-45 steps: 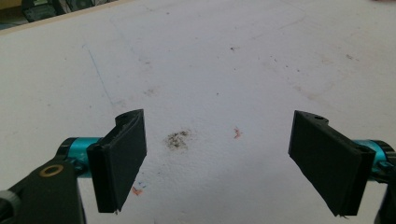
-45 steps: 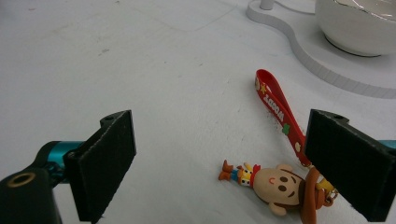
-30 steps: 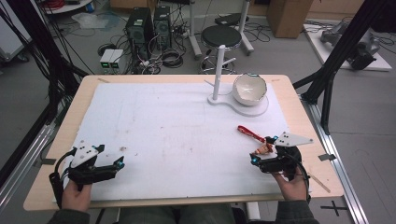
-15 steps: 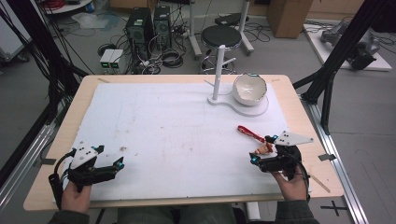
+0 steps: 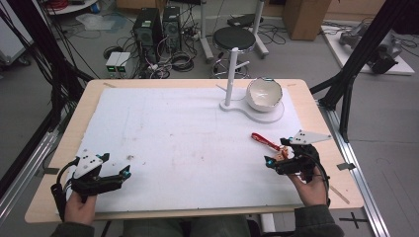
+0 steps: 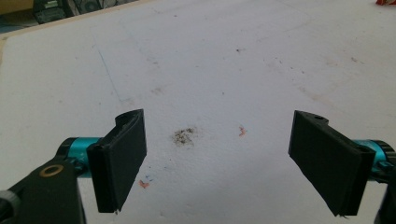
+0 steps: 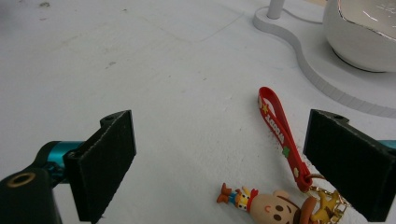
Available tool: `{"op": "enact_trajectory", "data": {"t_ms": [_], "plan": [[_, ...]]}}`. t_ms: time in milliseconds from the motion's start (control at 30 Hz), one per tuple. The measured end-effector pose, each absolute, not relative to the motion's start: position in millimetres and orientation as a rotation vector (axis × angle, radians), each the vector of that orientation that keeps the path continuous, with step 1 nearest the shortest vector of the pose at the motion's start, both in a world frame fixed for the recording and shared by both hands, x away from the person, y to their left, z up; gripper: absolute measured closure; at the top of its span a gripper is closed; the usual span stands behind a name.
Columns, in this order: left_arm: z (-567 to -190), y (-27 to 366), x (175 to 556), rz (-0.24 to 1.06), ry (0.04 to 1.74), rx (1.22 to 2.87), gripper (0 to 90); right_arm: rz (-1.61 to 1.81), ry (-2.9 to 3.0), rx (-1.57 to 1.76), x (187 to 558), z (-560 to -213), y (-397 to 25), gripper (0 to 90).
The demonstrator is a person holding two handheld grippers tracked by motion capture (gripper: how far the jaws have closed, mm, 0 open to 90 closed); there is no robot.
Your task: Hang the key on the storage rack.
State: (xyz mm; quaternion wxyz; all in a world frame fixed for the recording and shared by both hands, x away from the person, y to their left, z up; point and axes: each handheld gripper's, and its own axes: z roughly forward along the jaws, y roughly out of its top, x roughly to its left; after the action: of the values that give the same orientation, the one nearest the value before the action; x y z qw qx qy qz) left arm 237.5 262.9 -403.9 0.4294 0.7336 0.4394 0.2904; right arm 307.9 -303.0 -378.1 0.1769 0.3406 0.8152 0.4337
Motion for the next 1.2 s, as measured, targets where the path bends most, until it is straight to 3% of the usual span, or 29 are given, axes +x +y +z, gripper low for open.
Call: {"op": "enact_trajectory", "data": {"t_ms": [867, 967, 1200], "plan": [[-404.6, 261.4, 239.2, 0.726, 1.094, 1.834, 19.7, 1.184, 2.344, 1.03, 348.2, -366.3, -306.8, 8.4], [-404.6, 261.0, 239.8, 0.725, 1.089, 1.834, 19.6, 1.175, 2.359, 1.037, 355.3, -364.1, -309.4, 15.4], [-405.4, 261.5, 242.4, 0.724, 1.094, 1.834, 19.7, 1.12, 2.39, 1.048, 372.8, -364.0, -313.5, 21.6]]}}
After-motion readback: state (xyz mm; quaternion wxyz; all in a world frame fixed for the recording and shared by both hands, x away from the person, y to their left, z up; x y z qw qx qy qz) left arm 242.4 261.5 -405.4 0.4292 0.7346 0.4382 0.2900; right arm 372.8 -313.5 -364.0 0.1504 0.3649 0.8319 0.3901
